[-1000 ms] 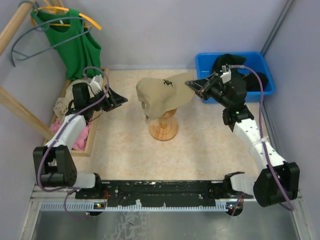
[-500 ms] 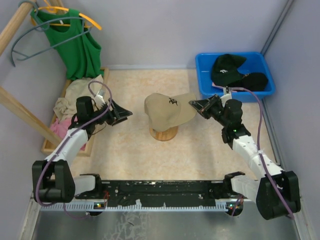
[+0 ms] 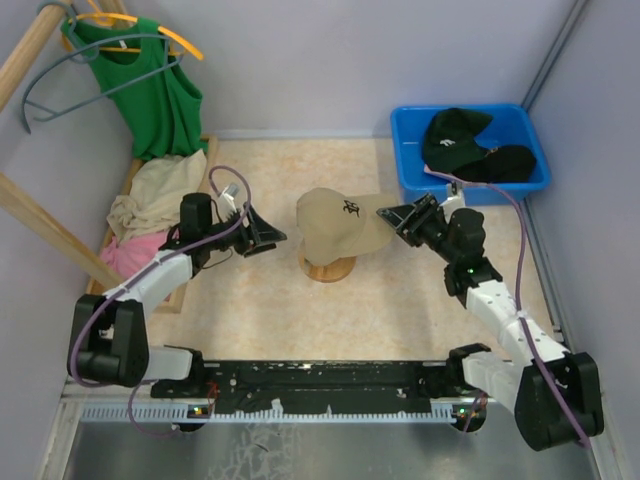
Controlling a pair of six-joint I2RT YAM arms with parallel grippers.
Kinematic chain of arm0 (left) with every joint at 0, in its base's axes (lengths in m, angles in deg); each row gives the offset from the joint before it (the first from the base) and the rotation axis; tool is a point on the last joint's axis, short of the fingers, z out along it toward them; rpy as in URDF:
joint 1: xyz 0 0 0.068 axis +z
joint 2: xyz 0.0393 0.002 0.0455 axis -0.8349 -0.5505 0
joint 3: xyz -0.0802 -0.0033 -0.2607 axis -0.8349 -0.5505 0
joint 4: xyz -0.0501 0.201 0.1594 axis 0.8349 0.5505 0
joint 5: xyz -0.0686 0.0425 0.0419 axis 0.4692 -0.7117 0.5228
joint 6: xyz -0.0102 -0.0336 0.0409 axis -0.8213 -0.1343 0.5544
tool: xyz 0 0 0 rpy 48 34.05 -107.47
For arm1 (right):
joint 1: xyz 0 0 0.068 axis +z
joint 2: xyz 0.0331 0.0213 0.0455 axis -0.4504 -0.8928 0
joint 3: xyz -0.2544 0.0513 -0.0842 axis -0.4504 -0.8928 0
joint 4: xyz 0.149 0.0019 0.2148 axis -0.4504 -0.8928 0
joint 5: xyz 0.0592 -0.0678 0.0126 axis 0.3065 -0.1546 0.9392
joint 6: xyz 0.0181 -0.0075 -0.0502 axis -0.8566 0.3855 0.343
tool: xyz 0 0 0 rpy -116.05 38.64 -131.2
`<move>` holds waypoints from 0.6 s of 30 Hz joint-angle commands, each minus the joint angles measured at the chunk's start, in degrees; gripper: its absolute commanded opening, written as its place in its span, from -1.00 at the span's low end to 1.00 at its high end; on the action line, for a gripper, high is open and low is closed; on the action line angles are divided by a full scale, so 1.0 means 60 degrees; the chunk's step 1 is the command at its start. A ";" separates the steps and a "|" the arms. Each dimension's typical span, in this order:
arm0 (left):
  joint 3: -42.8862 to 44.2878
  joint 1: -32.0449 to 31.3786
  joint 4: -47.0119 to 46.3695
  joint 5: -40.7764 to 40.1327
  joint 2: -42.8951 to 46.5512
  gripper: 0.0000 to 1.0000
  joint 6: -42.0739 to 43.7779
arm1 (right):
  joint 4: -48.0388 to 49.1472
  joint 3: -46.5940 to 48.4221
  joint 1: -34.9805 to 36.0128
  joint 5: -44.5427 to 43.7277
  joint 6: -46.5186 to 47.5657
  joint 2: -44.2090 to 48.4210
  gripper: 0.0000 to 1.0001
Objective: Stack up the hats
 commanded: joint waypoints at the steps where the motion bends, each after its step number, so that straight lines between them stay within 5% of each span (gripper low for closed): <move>1: 0.0420 -0.0058 -0.0358 -0.0043 -0.0176 0.44 0.0101 | -0.0239 -0.0021 0.0076 -0.0190 0.0587 0.0332 0.10; 12: 0.0769 -0.0057 -0.0039 -0.0148 -0.0436 0.44 0.0456 | -0.3515 0.0870 0.0064 -0.1458 0.2640 0.0607 0.37; 18: 0.0884 -0.0057 0.0158 -0.0212 -0.0497 0.44 0.0645 | -0.3679 0.0733 -0.0030 -0.1586 0.2845 0.0879 0.43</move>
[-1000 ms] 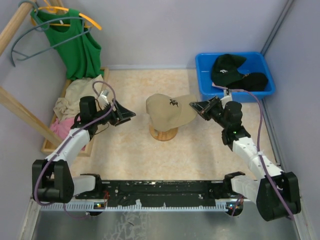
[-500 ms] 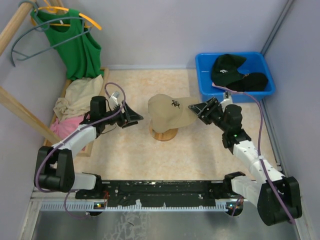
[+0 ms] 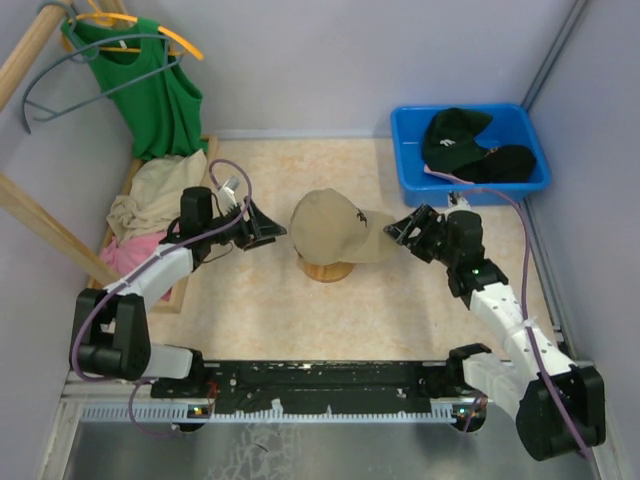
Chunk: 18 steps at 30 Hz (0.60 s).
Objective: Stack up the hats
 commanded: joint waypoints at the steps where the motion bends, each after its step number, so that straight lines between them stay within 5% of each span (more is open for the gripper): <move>1: 0.0392 -0.0009 0.0046 -0.0052 -0.0125 0.44 0.0270 | -0.0219 0.0422 -0.0032 -0.0344 0.0566 0.0401 0.44; 8: 0.0533 -0.0014 0.0027 -0.0065 -0.0278 0.44 0.0297 | -0.1128 0.1400 -0.0190 -0.1221 0.1414 0.0427 0.51; 18: 0.1047 0.0254 0.0723 -0.0365 -0.0099 0.45 0.0780 | -0.1499 0.3612 -0.2419 -0.1627 0.2289 -0.1267 0.59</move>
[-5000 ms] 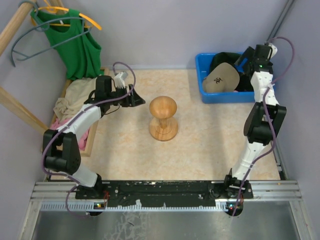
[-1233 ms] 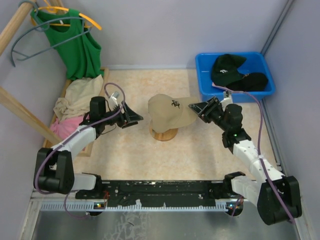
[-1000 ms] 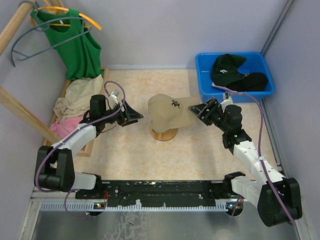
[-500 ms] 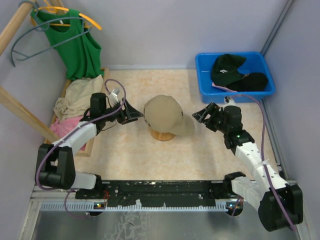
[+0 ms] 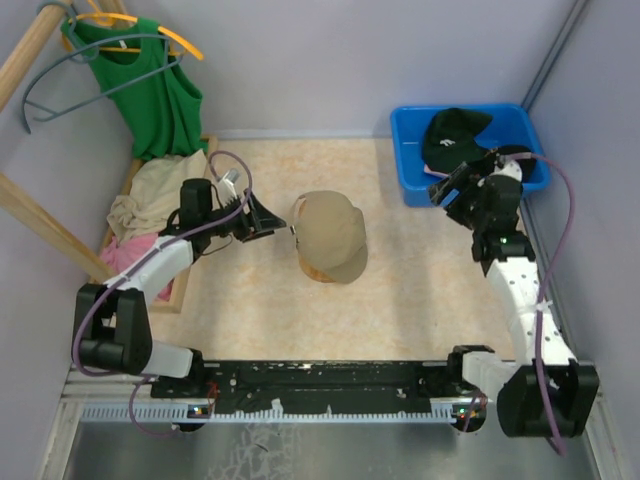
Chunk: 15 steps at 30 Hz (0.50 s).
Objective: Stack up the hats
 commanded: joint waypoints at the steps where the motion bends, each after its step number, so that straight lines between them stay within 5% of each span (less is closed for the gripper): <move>1: 0.0393 0.0303 0.0352 -0.0192 0.0282 0.45 0.0375 | 0.0019 0.1737 -0.0717 -0.0565 0.0708 -0.1159 0.59; 15: 0.1499 0.0927 0.1106 -0.0283 0.0144 0.48 0.0817 | -0.2593 0.9492 -0.1997 -0.0731 0.1317 -0.8287 0.65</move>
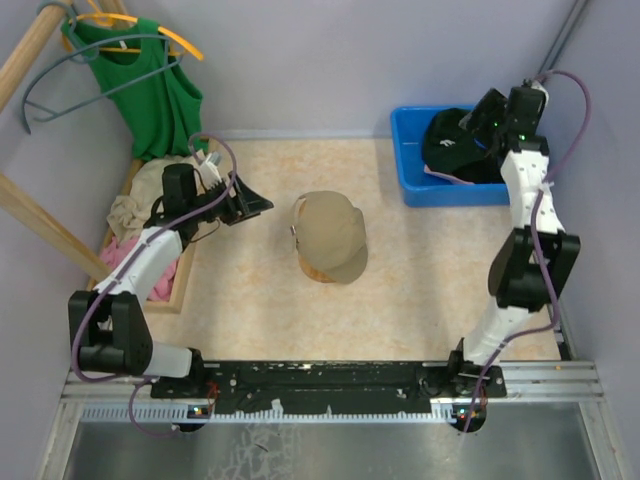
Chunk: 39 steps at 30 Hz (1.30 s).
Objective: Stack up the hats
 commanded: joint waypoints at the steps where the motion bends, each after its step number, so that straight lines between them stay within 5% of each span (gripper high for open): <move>1: 0.0326 0.0219 0.0295 -0.0017 -0.0063 0.48 0.0247 | -0.1567 0.2463 -0.0198 -0.0063 -0.0013 -0.2010 0.64; 4: 0.0461 0.0350 0.0306 0.0005 -0.0248 0.48 0.0210 | -0.1668 0.3124 -0.0396 0.0463 -0.0764 -0.2930 0.61; 8: 0.0490 0.0413 0.0263 -0.0079 -0.0332 0.48 0.0185 | 0.0104 0.1926 -0.0715 0.1010 -0.2158 -0.3017 0.52; 20: 0.0647 0.0506 0.0237 -0.0242 -0.0731 0.48 0.0107 | -0.0631 0.2808 -0.0792 0.0993 -0.2511 -0.4495 0.46; 27: 0.0829 0.0515 0.0176 -0.0207 -0.1026 0.48 0.0001 | 0.1025 0.1652 -0.0777 0.1244 -0.2992 -0.4417 0.40; 39: 0.1197 0.0503 0.0451 -0.0371 -0.1229 0.48 0.0194 | 0.3442 -0.0107 -0.0583 0.1194 -0.4063 -0.4112 -0.06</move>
